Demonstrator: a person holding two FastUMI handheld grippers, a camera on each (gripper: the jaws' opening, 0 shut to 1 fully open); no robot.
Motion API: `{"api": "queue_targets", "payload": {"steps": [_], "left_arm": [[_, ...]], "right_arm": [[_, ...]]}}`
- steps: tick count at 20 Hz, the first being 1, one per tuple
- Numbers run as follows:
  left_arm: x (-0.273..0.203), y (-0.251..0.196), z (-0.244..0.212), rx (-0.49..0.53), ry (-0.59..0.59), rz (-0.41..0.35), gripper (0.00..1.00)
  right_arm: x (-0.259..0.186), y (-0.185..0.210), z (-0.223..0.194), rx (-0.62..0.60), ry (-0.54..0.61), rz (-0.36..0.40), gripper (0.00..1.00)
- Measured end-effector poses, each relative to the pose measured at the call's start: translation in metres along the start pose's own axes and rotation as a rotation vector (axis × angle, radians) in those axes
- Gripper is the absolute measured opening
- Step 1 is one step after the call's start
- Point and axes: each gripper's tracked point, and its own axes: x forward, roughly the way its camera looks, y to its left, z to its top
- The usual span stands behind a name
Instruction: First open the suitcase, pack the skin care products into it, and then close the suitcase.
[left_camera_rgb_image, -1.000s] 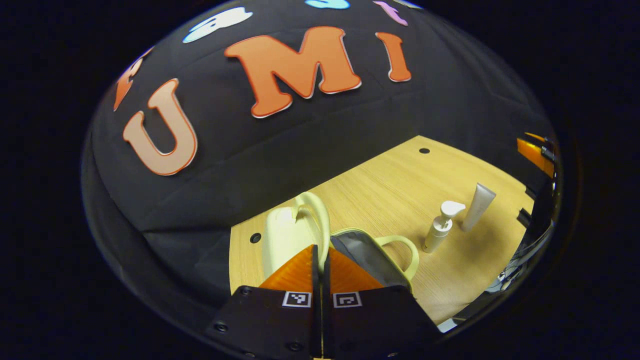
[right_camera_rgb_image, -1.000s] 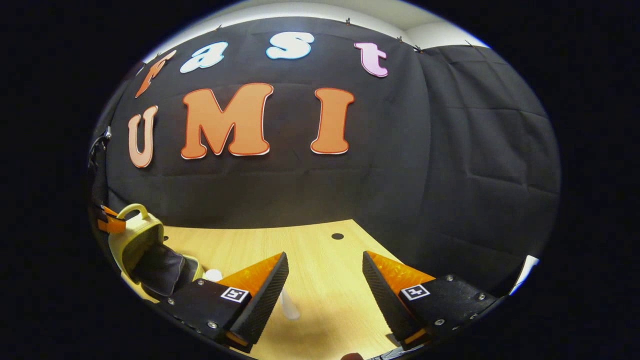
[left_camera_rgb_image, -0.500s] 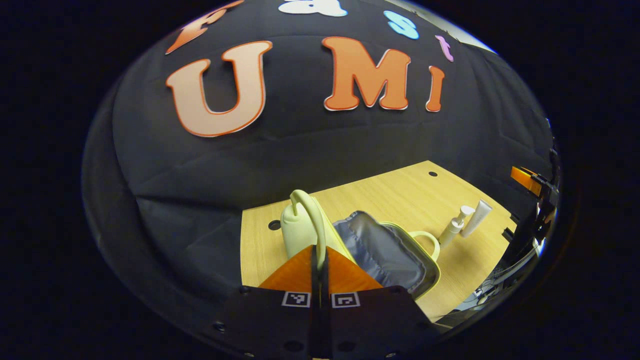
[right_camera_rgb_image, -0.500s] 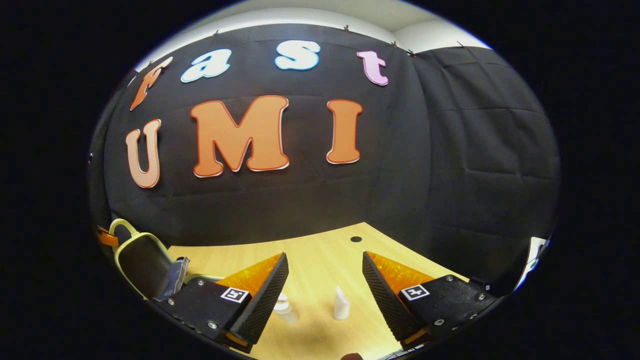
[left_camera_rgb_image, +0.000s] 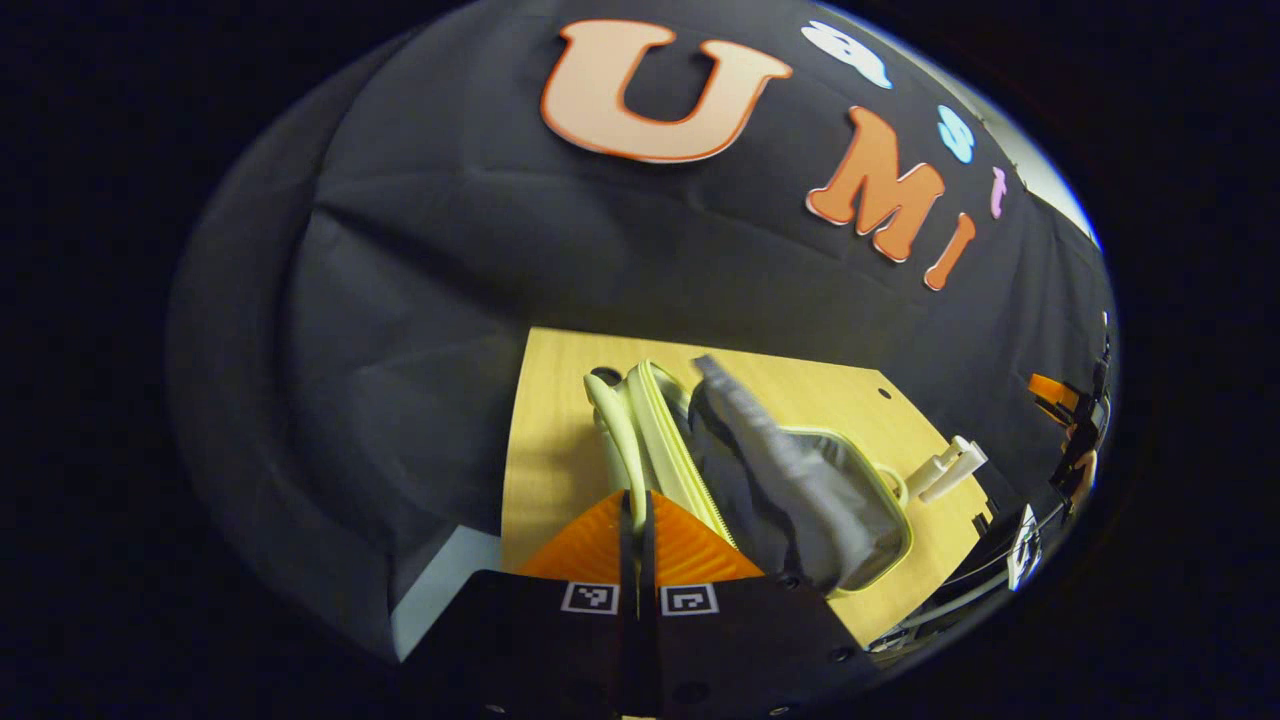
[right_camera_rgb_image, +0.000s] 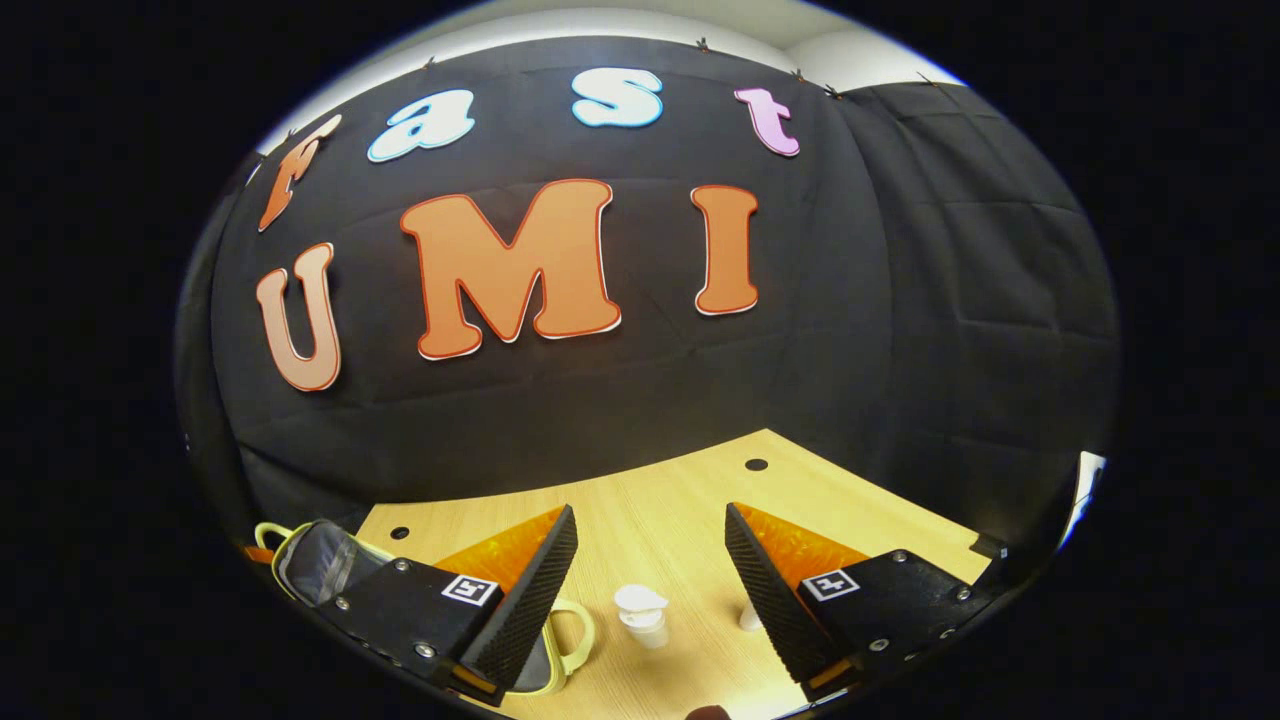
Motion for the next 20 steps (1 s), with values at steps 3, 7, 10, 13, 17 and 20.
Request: {"api": "queue_targets", "payload": {"steps": [3,7,10,13,17,20], "left_arm": [[0.008,0.007,-0.016,-0.051,0.030,0.005,0.01],[0.020,0.013,-0.043,-0.105,0.083,0.013,0.02],[0.020,0.025,-0.063,-0.112,0.132,0.040,0.04],[0.019,0.038,-0.068,-0.084,0.151,0.073,0.17],[0.020,0.060,-0.071,-0.052,0.161,0.204,0.38],[0.002,0.083,-0.051,0.014,0.094,0.362,0.84]], "right_arm": [[0.001,-0.018,-0.006,-0.074,-0.007,-0.070,0.95],[-0.001,-0.024,-0.016,-0.088,0.021,-0.080,0.95],[-0.006,-0.030,-0.024,-0.104,0.037,-0.079,0.95],[-0.010,-0.037,-0.030,-0.116,0.046,-0.079,0.95],[-0.013,-0.050,-0.031,-0.118,0.047,-0.079,0.95],[-0.011,-0.054,-0.030,-0.136,0.040,-0.065,0.95]]}}
